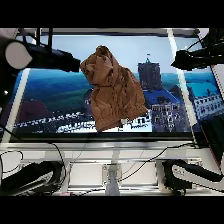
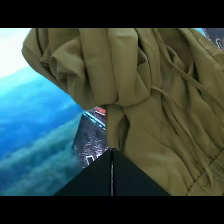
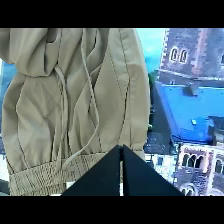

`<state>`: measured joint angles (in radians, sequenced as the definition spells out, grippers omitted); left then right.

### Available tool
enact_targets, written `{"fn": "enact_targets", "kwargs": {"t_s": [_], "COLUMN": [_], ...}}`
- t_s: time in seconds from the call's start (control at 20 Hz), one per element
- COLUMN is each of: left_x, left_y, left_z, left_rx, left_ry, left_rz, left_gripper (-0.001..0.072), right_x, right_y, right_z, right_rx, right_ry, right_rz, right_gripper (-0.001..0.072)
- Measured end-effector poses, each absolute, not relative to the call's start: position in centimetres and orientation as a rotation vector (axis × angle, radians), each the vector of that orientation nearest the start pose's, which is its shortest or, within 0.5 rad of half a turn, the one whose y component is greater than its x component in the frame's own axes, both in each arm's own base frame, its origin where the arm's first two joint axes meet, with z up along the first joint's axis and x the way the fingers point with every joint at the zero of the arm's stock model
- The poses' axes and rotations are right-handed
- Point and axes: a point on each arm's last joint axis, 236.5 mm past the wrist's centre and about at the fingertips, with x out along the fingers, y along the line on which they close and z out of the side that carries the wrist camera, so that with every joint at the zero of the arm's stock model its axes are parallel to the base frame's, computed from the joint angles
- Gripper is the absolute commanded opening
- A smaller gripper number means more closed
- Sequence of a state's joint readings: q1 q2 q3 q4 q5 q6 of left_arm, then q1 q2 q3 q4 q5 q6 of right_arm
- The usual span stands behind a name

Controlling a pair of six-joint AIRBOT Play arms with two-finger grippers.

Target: Fold the clothes and pants, and hang the long-sleeved shirts on hangers.

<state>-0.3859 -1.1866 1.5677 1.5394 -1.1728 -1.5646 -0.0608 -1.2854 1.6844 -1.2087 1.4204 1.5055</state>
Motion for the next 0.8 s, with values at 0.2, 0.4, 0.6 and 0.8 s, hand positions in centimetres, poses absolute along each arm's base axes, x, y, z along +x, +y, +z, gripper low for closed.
{"fn": "enact_targets", "kwargs": {"t_s": [0.2, 0.4, 0.6, 0.8], "left_x": [37.5, 33.1, 29.5, 27.5], "left_y": [-16.0, -13.9, -12.3, -11.5], "left_z": [20.2, 19.0, 17.3, 16.7], "left_rx": [0.112, 0.111, 0.080, 0.058], "left_ry": [0.765, 0.746, 0.740, 0.725], "left_rz": [-0.384, -0.373, -0.357, -0.350], "left_gripper": [0.0013, 0.0013, 0.0013, 0.0014], "right_x": [41.7, 41.2, 38.7, 33.8], "right_y": [5.8, 5.9, 6.2, 6.3], "right_z": [19.4, 19.1, 20.1, 22.8], "right_rx": [0.203, 0.188, 0.167, 0.145], "right_ry": [0.991, 1.011, 1.031, 0.952], "right_rz": [0.275, 0.291, 0.312, 0.309], "right_gripper": [0.0041, 0.0041, 0.0041, 0.0041]}}
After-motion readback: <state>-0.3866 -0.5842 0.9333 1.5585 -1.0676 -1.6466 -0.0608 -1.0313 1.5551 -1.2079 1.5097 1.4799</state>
